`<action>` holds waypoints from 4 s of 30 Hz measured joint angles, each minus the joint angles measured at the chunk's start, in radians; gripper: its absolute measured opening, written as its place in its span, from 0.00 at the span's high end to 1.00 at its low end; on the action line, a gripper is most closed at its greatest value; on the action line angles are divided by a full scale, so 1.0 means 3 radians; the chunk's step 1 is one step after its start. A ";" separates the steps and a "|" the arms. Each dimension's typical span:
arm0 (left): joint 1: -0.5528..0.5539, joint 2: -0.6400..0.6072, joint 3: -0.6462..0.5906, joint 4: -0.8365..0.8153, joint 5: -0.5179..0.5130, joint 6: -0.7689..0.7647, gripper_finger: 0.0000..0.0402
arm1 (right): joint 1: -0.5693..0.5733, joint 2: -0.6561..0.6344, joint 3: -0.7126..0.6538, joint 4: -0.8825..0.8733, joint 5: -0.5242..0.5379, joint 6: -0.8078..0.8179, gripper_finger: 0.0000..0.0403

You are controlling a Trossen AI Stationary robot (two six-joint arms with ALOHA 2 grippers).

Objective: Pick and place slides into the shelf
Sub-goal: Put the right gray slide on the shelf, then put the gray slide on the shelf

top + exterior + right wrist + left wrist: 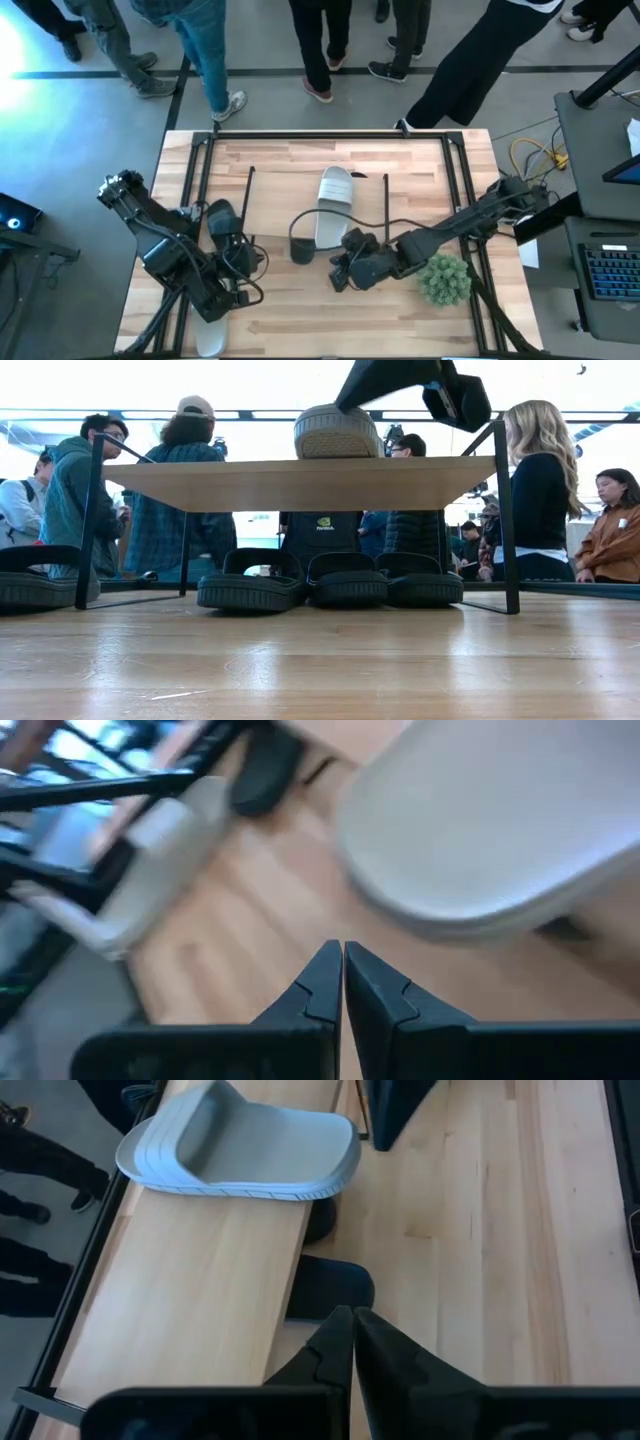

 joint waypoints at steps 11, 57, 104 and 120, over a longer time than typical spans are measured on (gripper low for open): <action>-0.0117 -0.0001 -0.0056 -0.0021 0.0075 -0.0115 1.00 | -0.0041 -0.0016 0.0069 -0.0362 0.0173 0.0017 0.98; -0.1519 0.1538 -0.0198 -0.0753 0.1306 -0.3111 0.49 | 0.0822 -0.0762 0.0090 -0.1642 0.0233 -0.0532 0.54; -0.1517 0.1486 -0.0570 -0.0423 0.1560 -0.2862 1.00 | 0.0804 -0.1004 0.0088 -0.1904 0.0221 -0.0368 0.53; -0.0552 0.1237 0.0551 -0.0749 -0.0307 -0.1217 1.00 | 0.0804 -0.1416 0.0088 -0.1920 0.0641 -0.0456 0.53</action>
